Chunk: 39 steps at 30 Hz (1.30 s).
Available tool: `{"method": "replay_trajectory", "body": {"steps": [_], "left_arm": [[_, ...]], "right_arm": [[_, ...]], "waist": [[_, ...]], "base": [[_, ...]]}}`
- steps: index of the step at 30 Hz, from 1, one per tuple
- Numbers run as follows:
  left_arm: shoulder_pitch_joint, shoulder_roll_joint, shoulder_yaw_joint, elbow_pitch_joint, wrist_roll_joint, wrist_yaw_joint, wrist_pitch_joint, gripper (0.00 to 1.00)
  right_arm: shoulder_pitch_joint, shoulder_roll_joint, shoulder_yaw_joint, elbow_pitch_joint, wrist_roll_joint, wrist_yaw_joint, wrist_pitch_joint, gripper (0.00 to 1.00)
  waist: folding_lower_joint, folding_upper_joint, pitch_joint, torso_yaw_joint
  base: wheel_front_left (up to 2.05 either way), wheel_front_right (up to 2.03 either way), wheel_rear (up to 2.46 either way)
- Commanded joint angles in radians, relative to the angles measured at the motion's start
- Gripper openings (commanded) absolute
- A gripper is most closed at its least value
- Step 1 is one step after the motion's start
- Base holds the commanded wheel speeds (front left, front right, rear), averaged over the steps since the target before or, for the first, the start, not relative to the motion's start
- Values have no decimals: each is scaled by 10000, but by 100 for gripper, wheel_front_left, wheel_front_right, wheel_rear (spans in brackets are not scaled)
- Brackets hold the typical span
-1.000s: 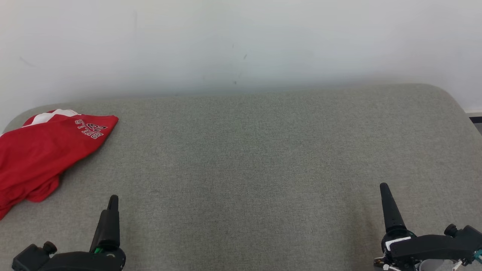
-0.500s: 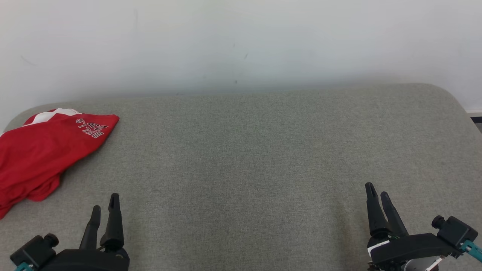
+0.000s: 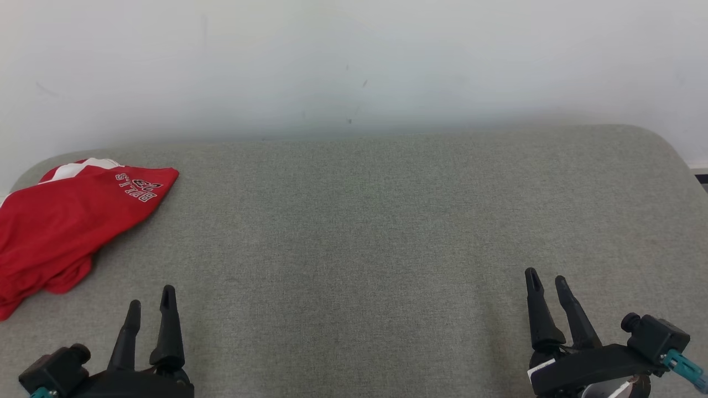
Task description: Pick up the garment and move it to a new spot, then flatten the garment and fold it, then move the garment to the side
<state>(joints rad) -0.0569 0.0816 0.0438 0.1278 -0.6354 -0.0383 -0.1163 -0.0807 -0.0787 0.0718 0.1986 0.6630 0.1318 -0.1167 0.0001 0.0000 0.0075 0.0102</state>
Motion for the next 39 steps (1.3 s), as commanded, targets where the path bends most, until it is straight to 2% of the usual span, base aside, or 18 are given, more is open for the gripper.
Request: {"method": "replay_trajectory", "body": {"steps": [1, 29, 39], "left_arm": [[-20, 95, -4, -154, 318, 9, -115, 100], [55, 120, -64, -430, 3303, 34, -837, 100], [175, 128, -7, -458, 4029, 81, -1035, 100]], "right_arm": [[-88, -97, 44, -141, -324, -10, -112, 100], [-55, -237, 394, -322, -3348, -15, -833, 100], [33, -259, 431, -372, -4131, -16, -1031, 100]], "waist": [[-1, 0, 4, 6], [-1, 0, 93, 93], [-1, 0, 6, 115]], "base": [[0, 0, 0], [0, 0, 0], [0, 0, 0]]}}
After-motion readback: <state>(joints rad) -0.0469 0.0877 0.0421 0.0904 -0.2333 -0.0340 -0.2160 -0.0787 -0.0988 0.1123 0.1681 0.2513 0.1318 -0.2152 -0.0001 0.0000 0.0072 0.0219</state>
